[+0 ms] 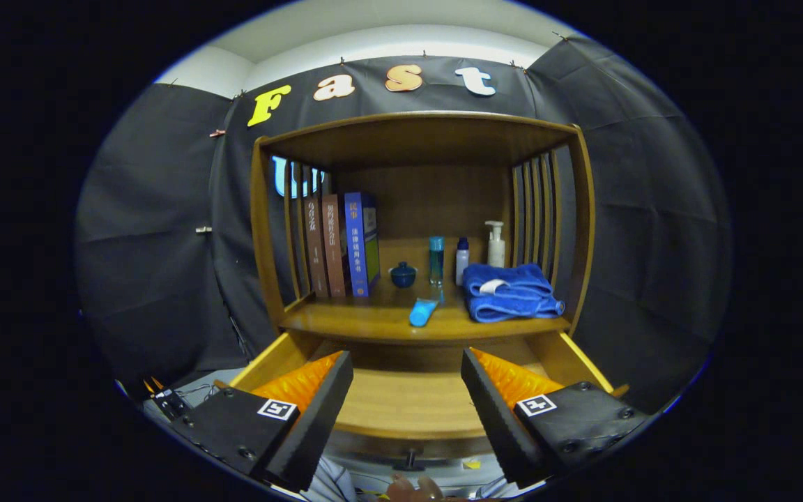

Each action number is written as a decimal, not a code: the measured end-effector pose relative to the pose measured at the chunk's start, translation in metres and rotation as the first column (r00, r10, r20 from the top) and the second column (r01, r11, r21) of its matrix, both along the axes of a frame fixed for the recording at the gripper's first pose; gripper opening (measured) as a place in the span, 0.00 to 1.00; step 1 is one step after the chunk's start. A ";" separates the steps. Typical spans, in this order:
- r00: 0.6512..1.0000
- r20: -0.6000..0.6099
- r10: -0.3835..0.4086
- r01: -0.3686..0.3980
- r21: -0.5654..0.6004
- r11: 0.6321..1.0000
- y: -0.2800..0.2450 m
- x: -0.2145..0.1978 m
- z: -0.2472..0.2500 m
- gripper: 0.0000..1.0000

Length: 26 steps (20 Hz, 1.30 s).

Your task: Pull open the drawer, take out the items inside it, and place them on the countertop above the cabinet.

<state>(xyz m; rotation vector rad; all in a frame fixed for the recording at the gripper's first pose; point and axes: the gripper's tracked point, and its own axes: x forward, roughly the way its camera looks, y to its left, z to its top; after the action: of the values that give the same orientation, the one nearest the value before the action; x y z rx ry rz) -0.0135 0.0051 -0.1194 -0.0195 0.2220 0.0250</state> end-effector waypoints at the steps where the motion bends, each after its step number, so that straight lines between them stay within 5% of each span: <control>1: 1.000 -0.014 0.003 -0.003 0.008 1.000 0.001 -0.009 -0.015 0.99; 9: 0.991 -0.115 -0.072 0.077 0.045 0.996 -0.019 -0.023 -0.094 0.99; 15: 0.989 -0.094 -0.117 0.117 -0.005 0.993 -0.022 -0.018 -0.094 0.97; 26: 0.986 -0.108 -0.128 0.131 0.021 0.991 -0.019 0.069 -0.090 0.98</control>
<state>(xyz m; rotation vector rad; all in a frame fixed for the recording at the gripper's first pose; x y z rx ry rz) 0.0552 -0.0139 -0.2094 0.0238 0.3292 -0.1010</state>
